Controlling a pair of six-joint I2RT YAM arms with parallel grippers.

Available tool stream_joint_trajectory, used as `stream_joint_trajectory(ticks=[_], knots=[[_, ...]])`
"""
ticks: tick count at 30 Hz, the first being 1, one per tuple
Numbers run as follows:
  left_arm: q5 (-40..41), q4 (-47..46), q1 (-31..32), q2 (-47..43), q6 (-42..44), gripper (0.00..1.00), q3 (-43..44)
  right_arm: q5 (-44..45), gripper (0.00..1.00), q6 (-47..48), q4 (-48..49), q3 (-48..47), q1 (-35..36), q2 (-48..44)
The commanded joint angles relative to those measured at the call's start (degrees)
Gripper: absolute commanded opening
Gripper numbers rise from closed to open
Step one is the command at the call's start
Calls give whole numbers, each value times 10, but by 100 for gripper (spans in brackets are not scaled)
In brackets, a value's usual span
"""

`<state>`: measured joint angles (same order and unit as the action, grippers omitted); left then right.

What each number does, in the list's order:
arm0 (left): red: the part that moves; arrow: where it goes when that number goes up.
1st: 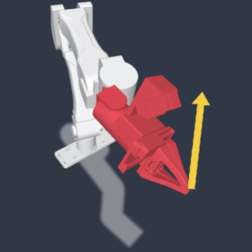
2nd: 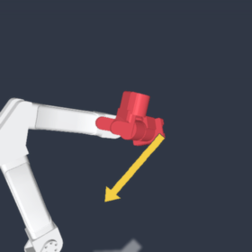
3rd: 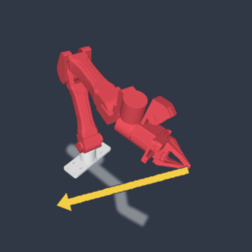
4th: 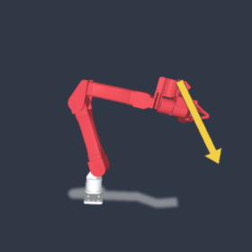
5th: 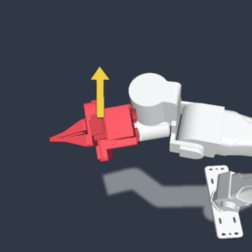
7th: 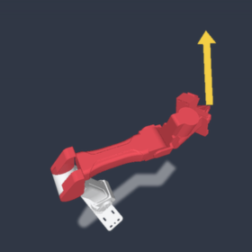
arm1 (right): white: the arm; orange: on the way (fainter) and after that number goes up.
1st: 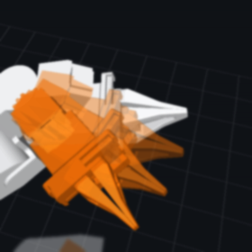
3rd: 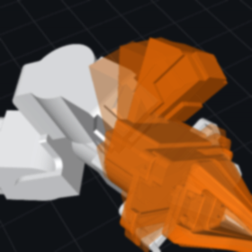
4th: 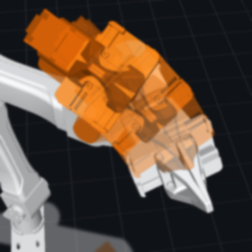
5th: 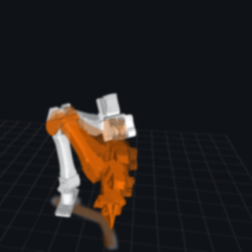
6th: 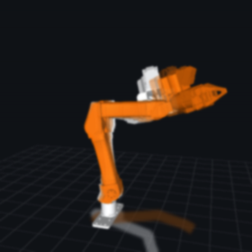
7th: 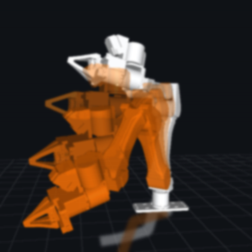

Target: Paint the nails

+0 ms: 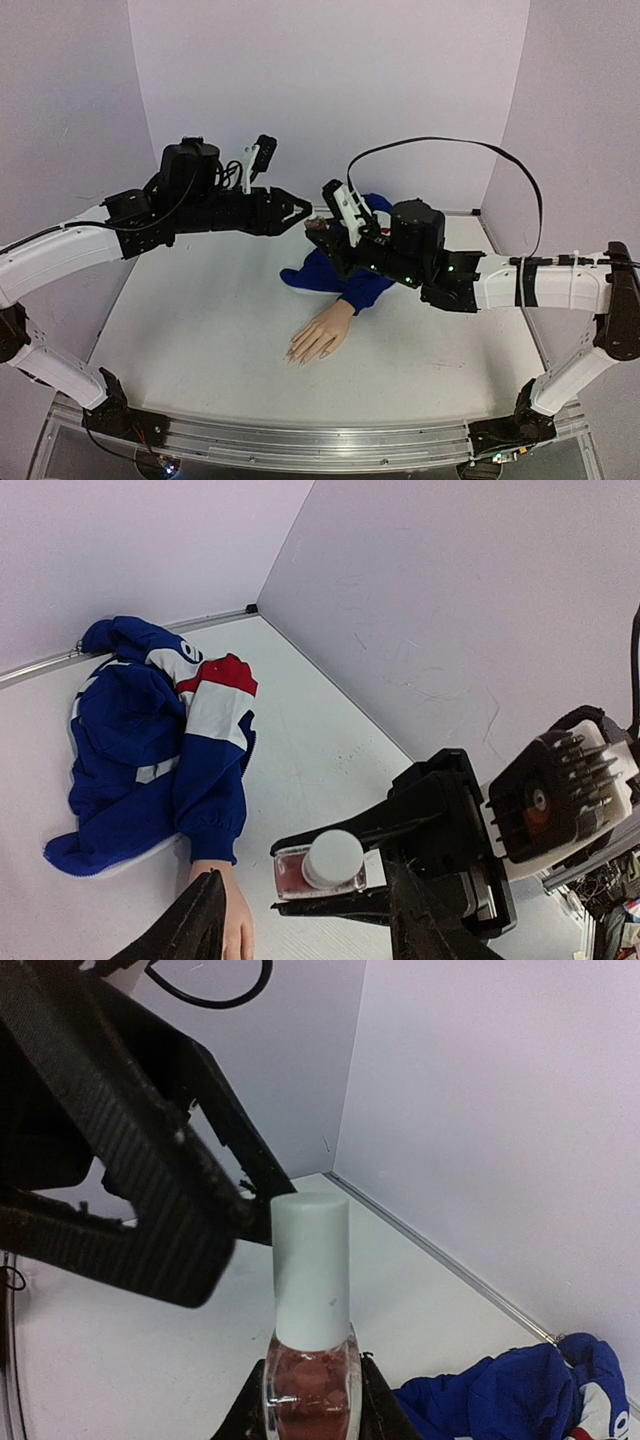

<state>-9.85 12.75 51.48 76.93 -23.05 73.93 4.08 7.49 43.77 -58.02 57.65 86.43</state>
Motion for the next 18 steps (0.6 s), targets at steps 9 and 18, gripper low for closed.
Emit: stream_joint_trajectory(ticks=[9, 18], knots=[[19, -39, 9, 31, -2, 43, 55, 11, 0, 9, 29, -35, 10, 6], [-2, -39, 22, 35, 22, 16, 45, 9, 0, 0, 27, -45, 13, 9]])
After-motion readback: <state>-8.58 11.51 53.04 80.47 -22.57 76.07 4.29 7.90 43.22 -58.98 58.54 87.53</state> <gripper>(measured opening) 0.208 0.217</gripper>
